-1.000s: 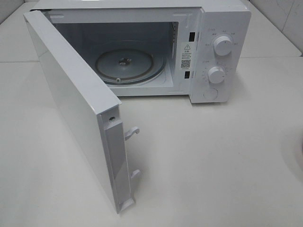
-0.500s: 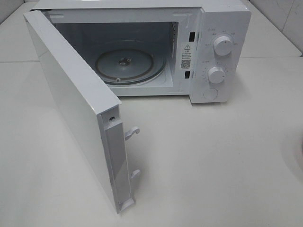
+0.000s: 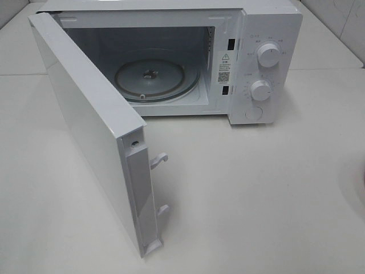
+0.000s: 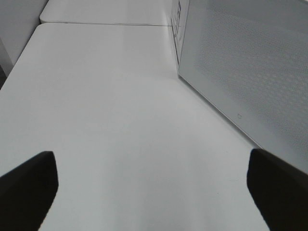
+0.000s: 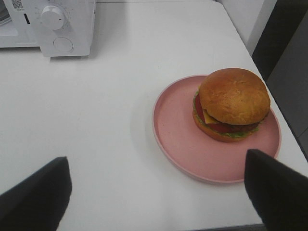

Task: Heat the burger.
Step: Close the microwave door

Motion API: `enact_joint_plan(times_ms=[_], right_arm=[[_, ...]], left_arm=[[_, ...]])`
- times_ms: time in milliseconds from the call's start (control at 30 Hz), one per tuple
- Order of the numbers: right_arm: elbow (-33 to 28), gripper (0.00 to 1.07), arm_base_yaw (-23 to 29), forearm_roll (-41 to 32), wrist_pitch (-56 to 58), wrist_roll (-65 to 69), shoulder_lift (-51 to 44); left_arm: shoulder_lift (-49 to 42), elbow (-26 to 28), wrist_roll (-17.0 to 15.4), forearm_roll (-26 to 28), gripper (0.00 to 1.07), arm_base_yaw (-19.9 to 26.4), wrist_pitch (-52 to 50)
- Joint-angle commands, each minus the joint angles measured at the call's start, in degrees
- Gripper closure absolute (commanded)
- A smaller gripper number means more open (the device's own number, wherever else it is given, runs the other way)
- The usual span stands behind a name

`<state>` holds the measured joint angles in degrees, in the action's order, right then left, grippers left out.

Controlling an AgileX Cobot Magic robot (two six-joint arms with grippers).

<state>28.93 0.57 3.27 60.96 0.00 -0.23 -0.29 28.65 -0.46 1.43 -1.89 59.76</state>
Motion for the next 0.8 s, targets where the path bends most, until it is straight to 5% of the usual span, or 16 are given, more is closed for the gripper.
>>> enact_joint_plan(times_ms=[33,800], right_arm=[[0.06,0.13,-0.29,-0.11,-0.4,0.0,-2.18],[0.06,0.13,-0.29,-0.11,-0.4,0.0,-2.12]], left_arm=[[-0.86,-0.06,-0.23,0.29,0.07,0.17,-0.46],[-0.57,1.72,-2.64,-0.52,0.07,0.17,-4.47]])
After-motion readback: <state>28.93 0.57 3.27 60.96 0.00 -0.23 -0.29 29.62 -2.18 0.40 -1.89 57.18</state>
